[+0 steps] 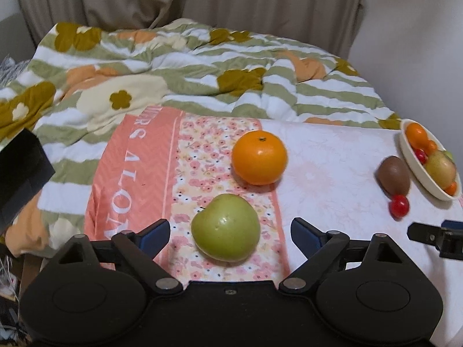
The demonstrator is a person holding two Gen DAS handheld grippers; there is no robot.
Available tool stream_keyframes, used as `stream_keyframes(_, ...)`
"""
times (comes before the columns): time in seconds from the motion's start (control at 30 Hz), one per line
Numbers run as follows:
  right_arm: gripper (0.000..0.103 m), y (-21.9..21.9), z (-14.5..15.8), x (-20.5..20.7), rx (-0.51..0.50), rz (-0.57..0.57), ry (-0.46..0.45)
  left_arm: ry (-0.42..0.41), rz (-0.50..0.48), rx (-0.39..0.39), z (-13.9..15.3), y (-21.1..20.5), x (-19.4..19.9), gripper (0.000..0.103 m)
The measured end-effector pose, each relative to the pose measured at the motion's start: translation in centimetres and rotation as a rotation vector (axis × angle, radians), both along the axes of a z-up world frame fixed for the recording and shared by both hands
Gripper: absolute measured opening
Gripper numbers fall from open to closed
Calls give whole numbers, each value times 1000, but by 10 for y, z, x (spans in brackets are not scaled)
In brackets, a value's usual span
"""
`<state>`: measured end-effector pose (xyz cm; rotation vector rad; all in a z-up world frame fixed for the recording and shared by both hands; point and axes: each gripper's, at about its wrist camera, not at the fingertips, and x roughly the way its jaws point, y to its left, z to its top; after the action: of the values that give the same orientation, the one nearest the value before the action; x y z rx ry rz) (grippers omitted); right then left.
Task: Organize fruits
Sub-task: 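Grasp the pale green apple with the left tool while the right tool grasps the red cherry tomato, then carry the green apple in the left tool while the right tool carries the tomato toward the bowl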
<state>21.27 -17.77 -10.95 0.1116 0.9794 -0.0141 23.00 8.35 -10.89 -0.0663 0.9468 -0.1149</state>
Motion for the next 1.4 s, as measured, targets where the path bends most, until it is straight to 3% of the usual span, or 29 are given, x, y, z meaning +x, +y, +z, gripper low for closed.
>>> stream_keyframes(0.33,103,-2,-15,21,-13,15,31,81,62,-42,-17,1,15,62)
stream_keyframes(0.47,98,-3,-20,28,-11,13,41,81,71,-58,-17,3,14,61)
stream_keyframes(0.7,77,-3,-27,38,-7,19,48,76,59,-53,-16,3,6,61)
stream_keyframes(0.9,73,0,-31,45,-13,20,35,77,56,-47,-16,5,0,61)
stream_keyframes(0.97,67,0,-33,47,-17,20,31,77,55,-46,-15,5,-2,61)
stream_keyframes(1.03,51,1,-34,49,-30,21,25,77,54,-45,-15,6,-5,61)
stream_keyframes(1.07,48,2,-33,49,-38,22,20,77,54,-47,-15,7,-6,61)
stream_keyframes(1.4,48,2,-15,32,-28,25,-17,26,50,-72,7,8,-27,61)
